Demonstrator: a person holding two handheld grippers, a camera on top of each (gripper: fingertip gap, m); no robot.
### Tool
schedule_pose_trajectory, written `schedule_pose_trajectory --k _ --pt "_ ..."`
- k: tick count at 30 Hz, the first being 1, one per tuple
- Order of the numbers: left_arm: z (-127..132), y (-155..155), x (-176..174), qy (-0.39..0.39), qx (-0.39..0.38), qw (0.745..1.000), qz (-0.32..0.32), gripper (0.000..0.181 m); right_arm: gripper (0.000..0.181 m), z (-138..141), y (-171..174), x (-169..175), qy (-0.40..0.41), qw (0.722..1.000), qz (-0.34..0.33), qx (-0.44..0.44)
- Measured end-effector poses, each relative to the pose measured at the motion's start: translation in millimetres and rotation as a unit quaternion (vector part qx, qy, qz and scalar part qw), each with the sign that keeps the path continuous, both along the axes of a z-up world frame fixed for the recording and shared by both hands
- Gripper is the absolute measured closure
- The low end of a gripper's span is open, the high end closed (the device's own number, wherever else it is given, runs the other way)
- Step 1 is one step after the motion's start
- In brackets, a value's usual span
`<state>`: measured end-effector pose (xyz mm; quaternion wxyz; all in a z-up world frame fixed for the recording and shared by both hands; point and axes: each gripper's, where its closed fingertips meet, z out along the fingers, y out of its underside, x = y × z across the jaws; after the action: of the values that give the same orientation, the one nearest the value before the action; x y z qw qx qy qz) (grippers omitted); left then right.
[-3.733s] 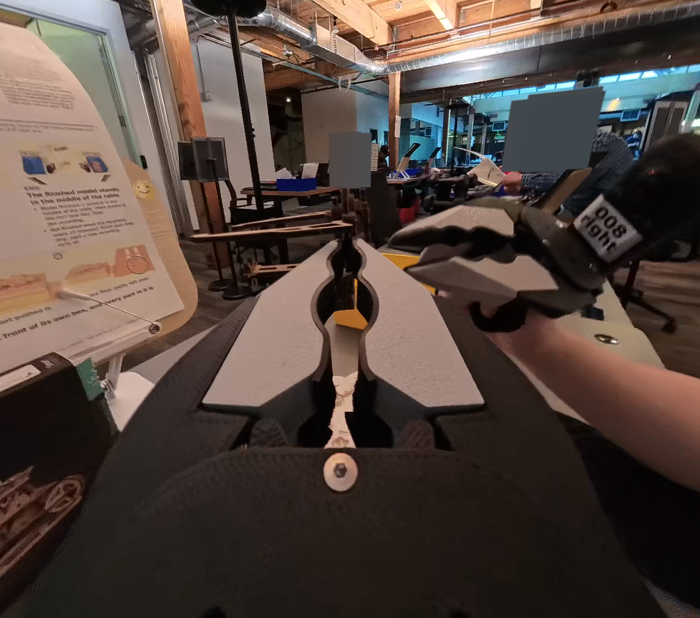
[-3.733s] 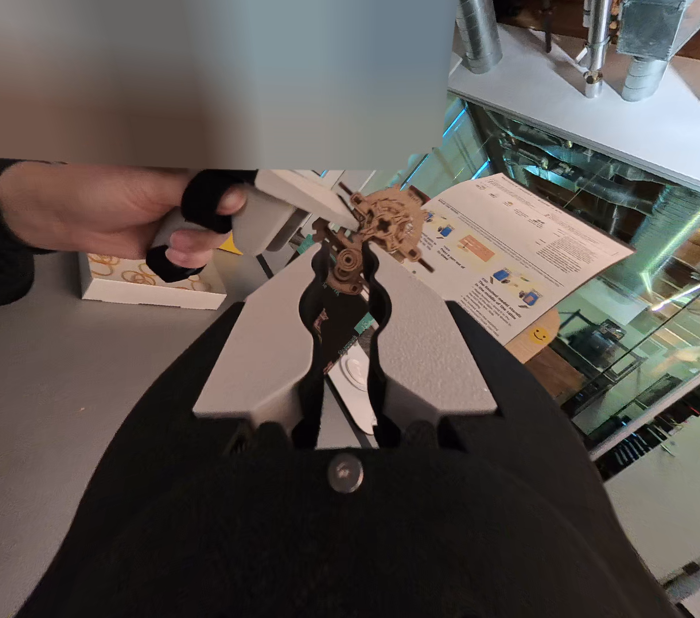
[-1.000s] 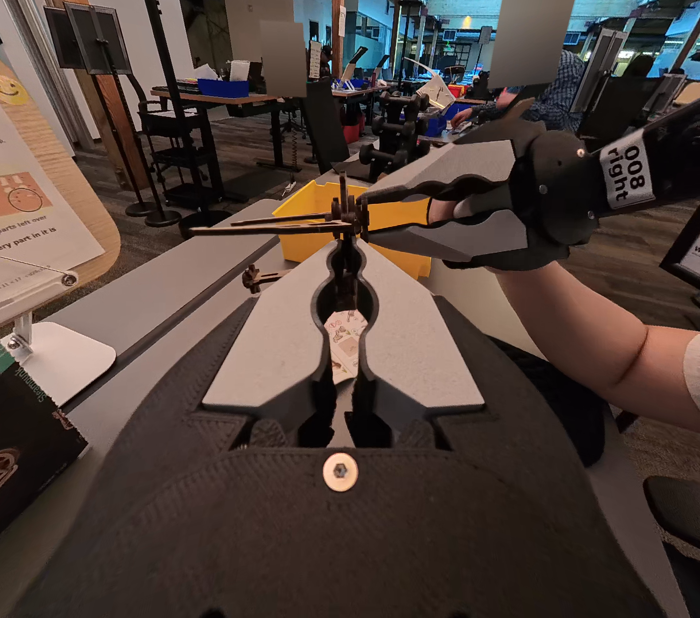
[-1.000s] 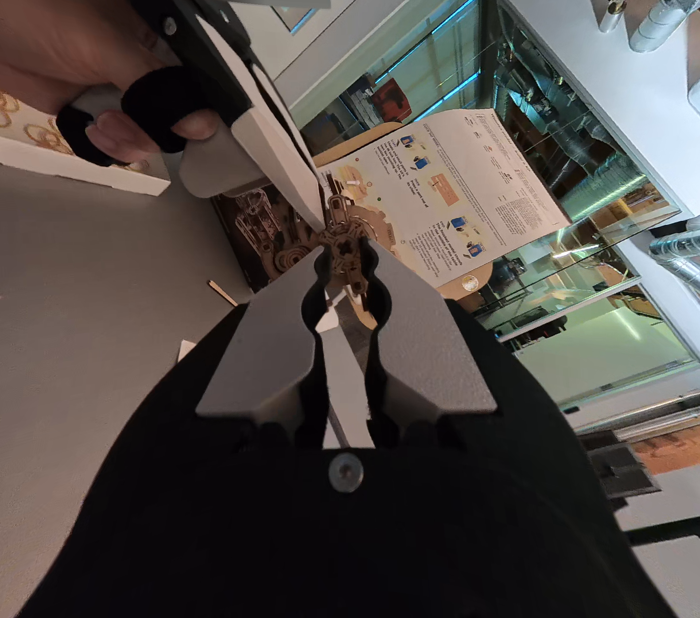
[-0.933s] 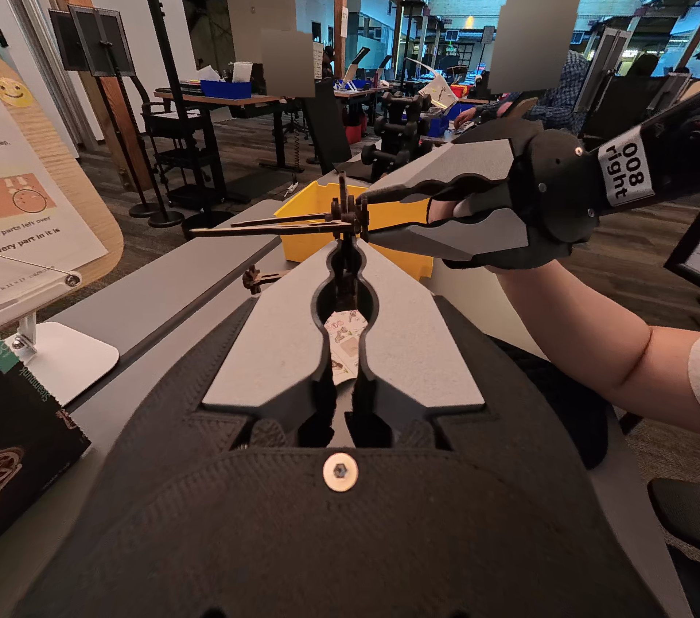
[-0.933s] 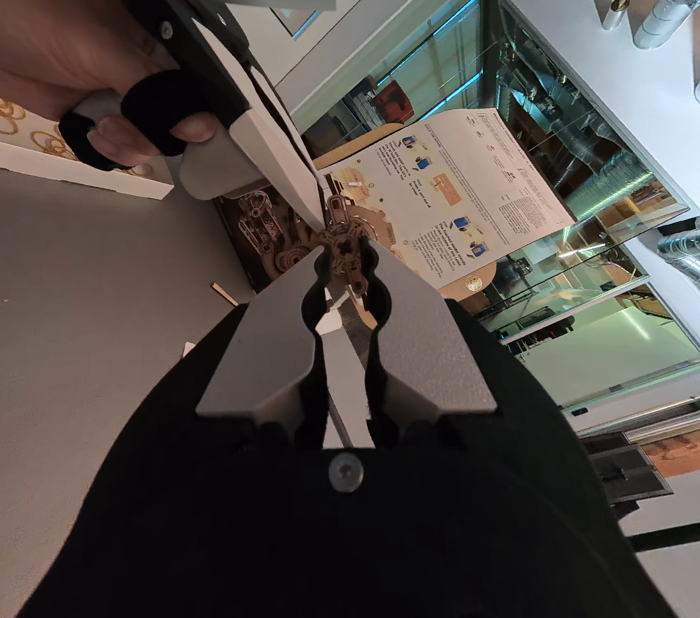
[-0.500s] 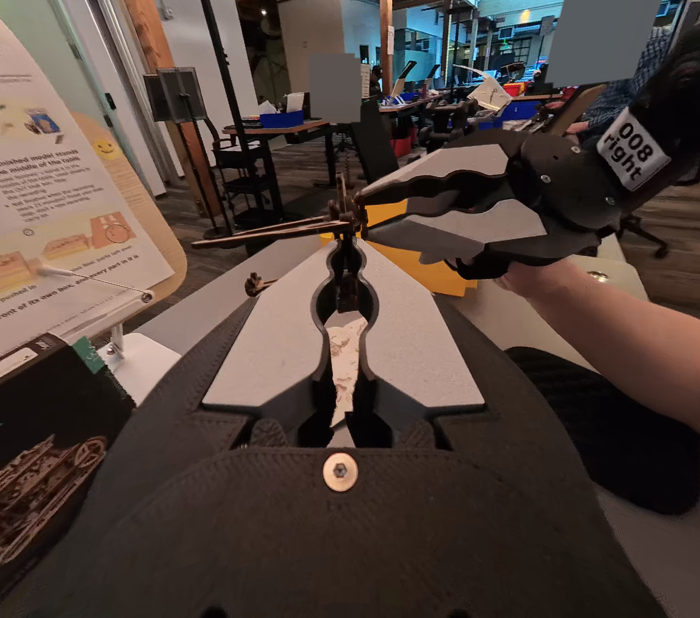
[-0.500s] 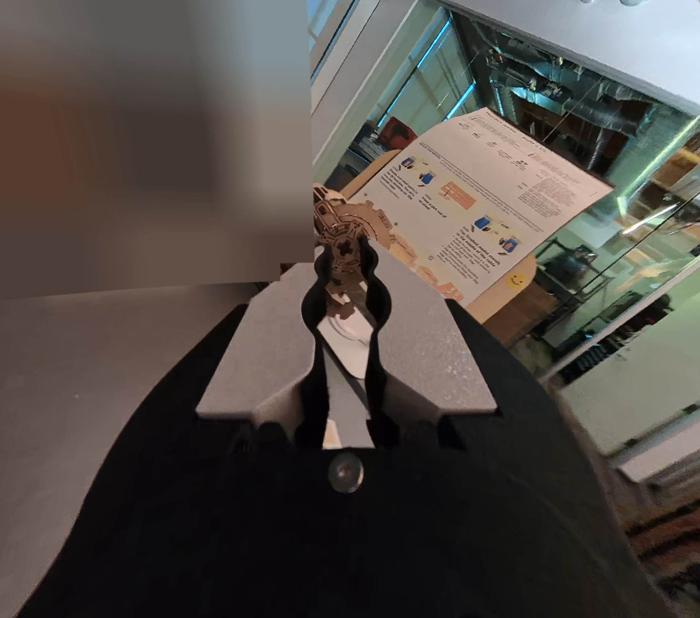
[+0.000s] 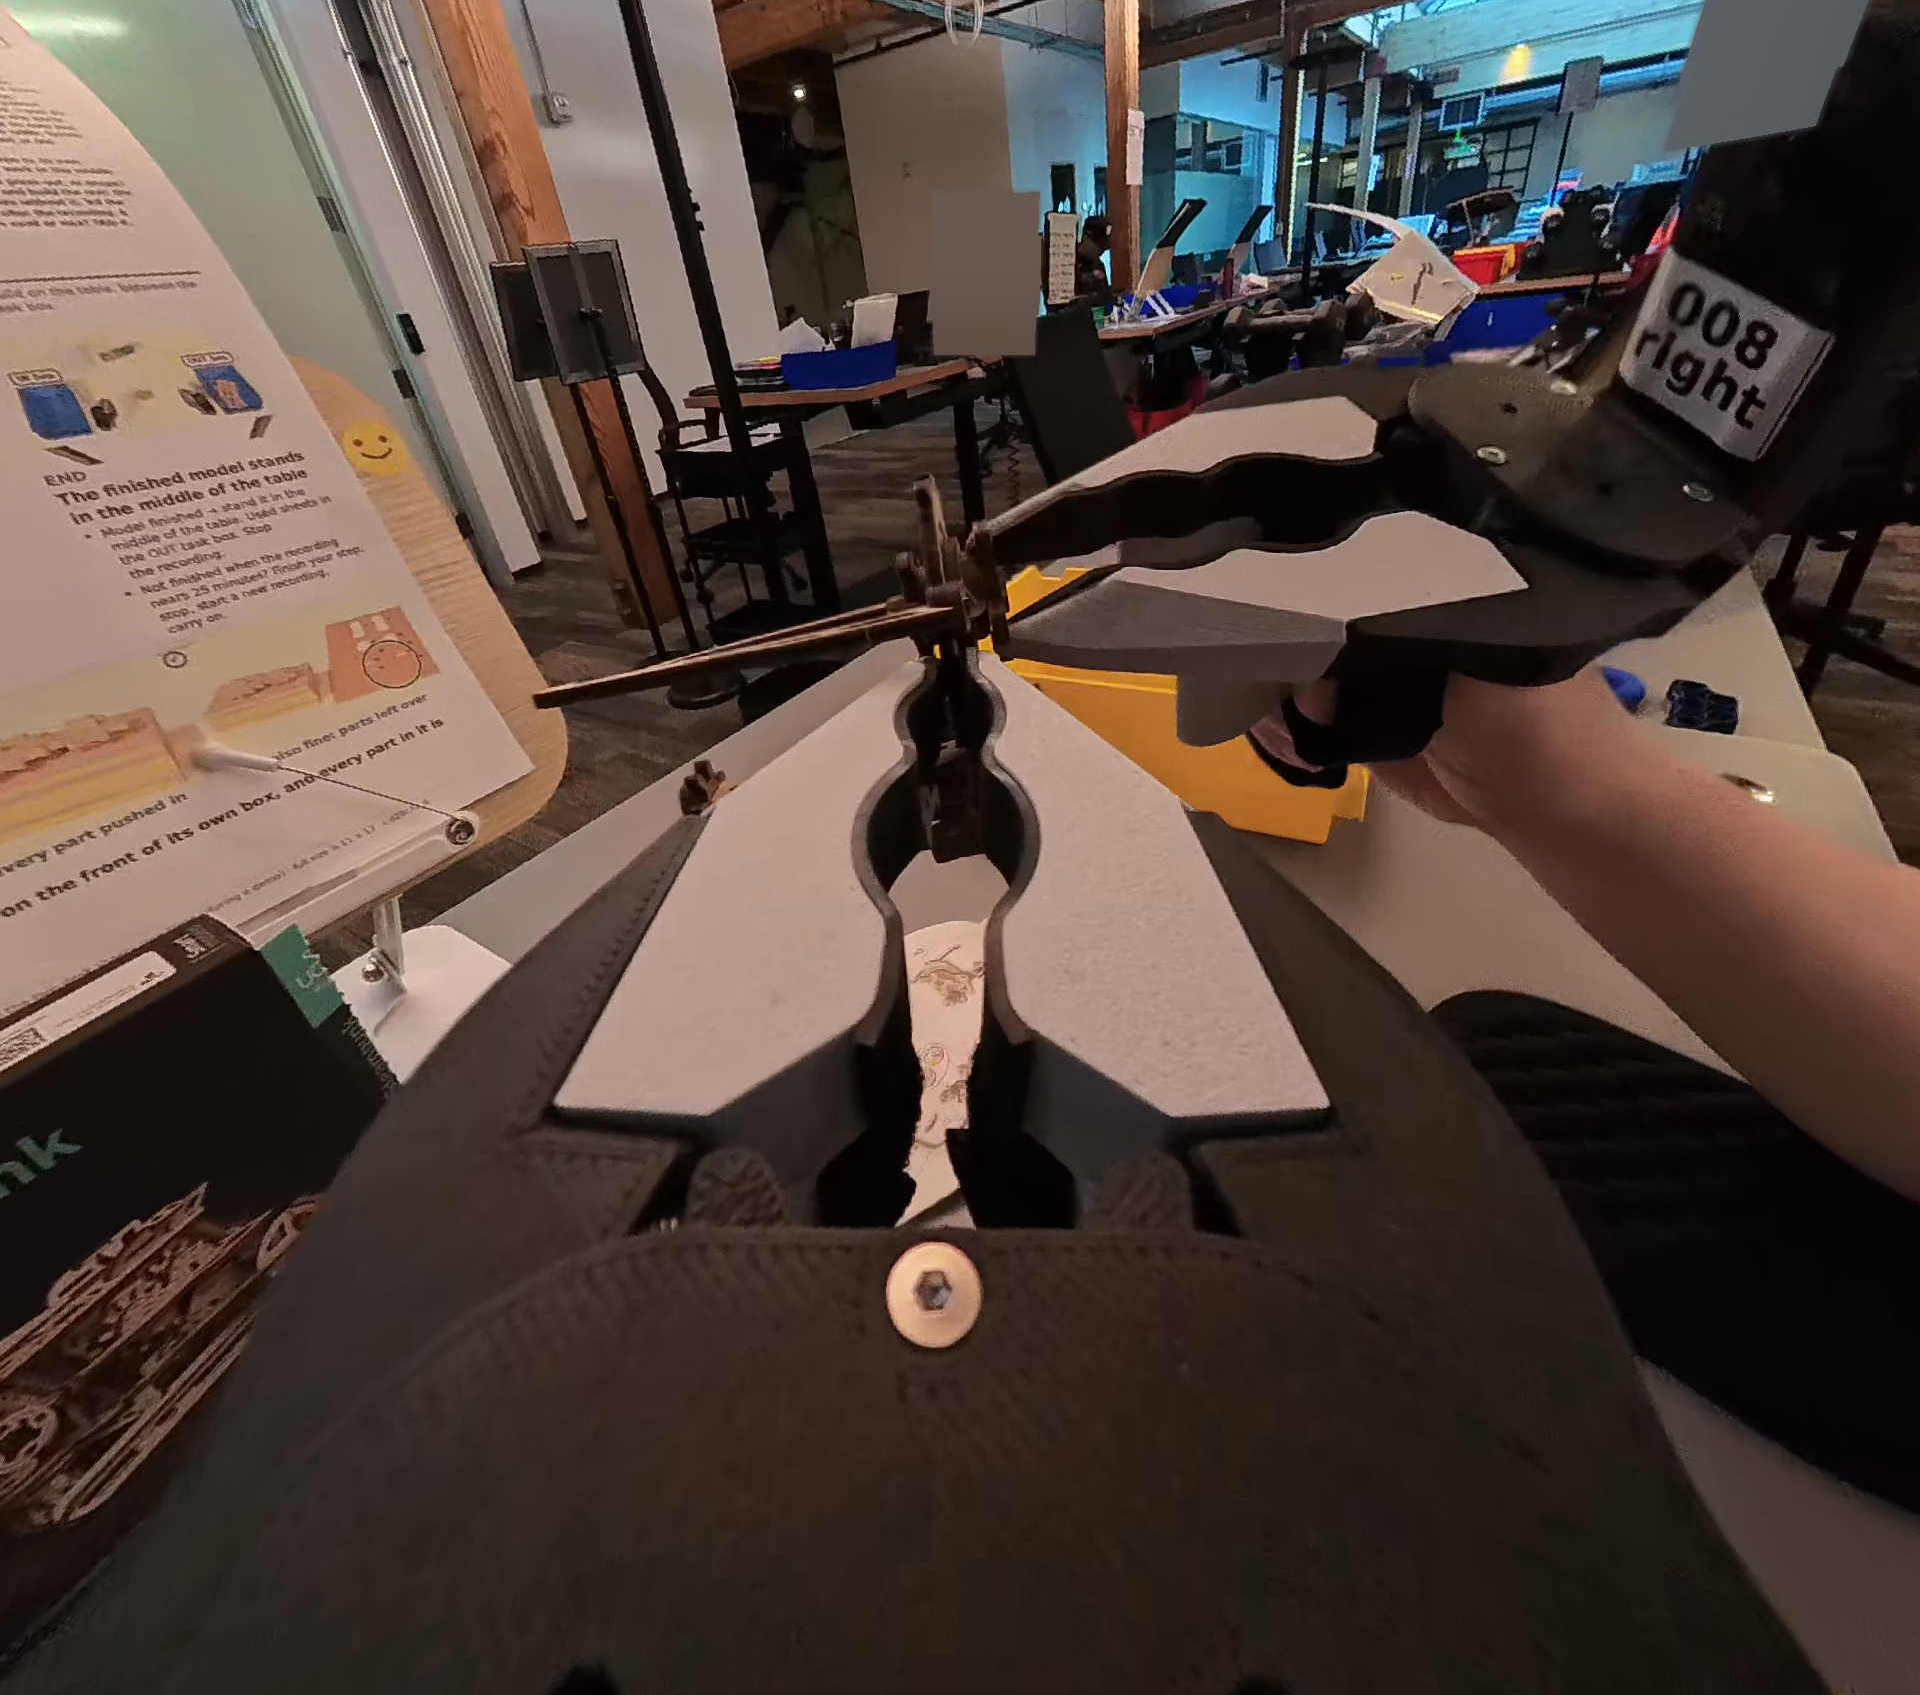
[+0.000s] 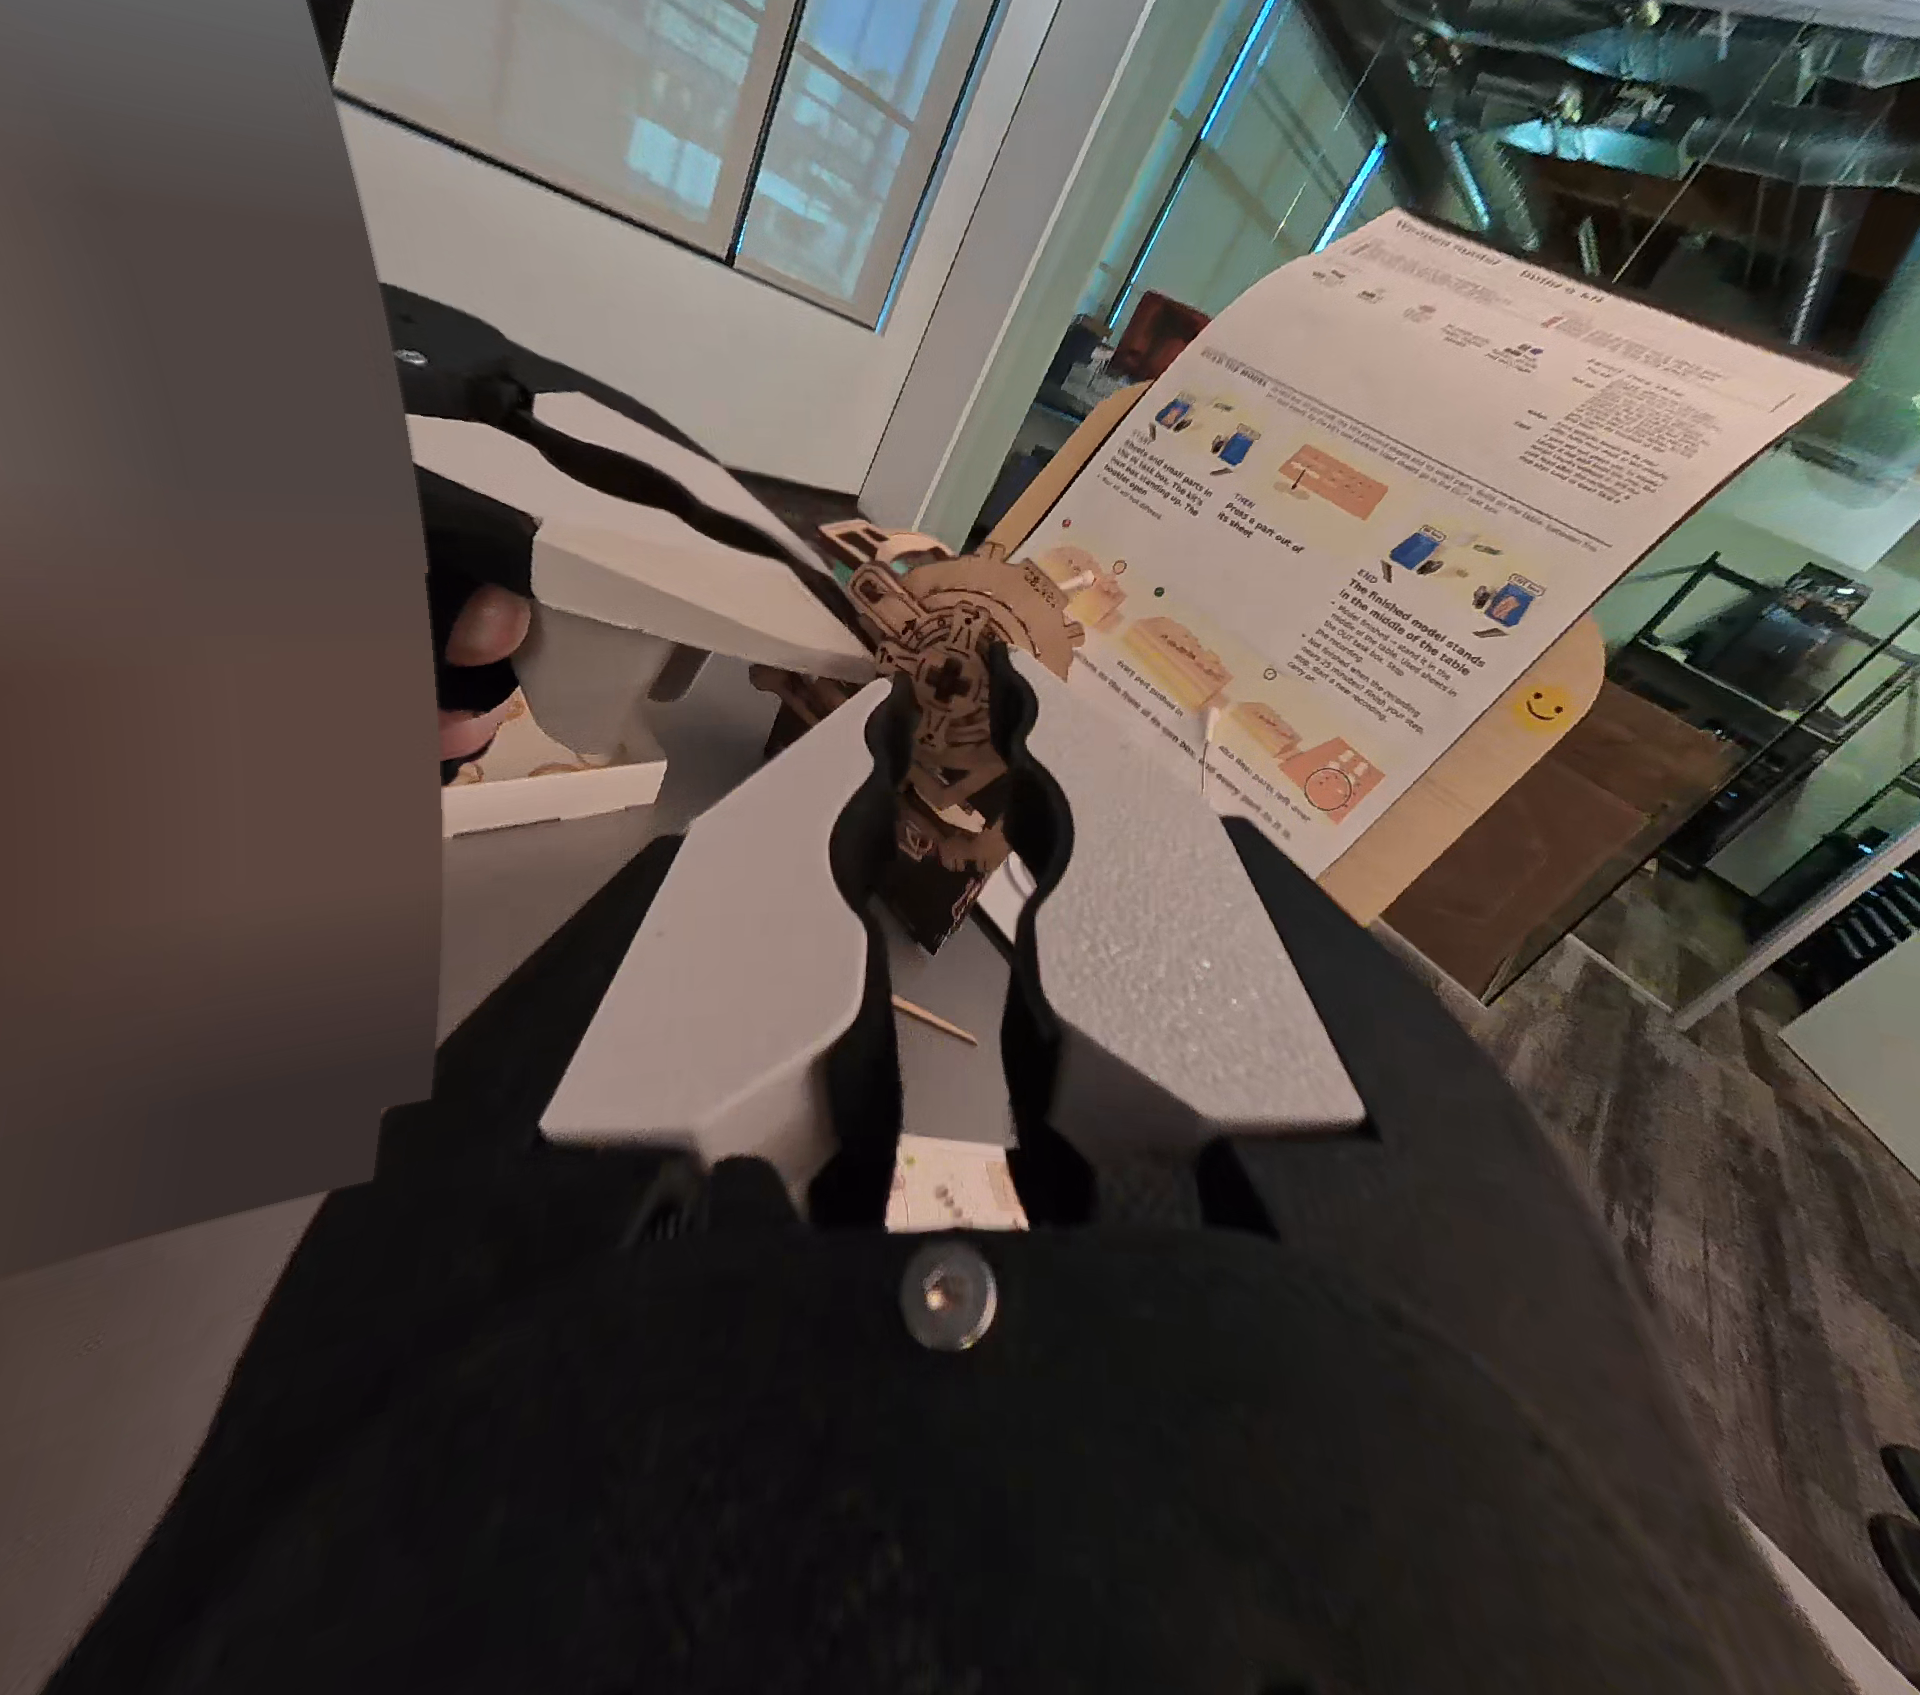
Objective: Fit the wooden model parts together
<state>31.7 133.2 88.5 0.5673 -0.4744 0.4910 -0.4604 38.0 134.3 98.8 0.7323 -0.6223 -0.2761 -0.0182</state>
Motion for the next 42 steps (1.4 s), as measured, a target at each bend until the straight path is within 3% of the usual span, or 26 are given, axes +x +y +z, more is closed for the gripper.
schedule_pose_trajectory --k 1,9,42 --pt "0.3 -1.4 0.6 -0.004 0.001 1.0 -0.001 0.181 0.169 0.8 -1.5 0.6 -0.006 1.0 -0.001 -0.005" --pt "3.3 -6.7 1.0 -0.022 -0.006 1.0 -0.008 0.181 0.168 3.3 -5.7 0.8 -0.033 0.999 -0.027 -0.023" --pt "-3.6 -6.3 5.4 -0.011 -0.004 1.0 -0.005 0.181 0.168 -4.3 -4.2 5.4 -0.022 0.997 -0.019 -0.072"
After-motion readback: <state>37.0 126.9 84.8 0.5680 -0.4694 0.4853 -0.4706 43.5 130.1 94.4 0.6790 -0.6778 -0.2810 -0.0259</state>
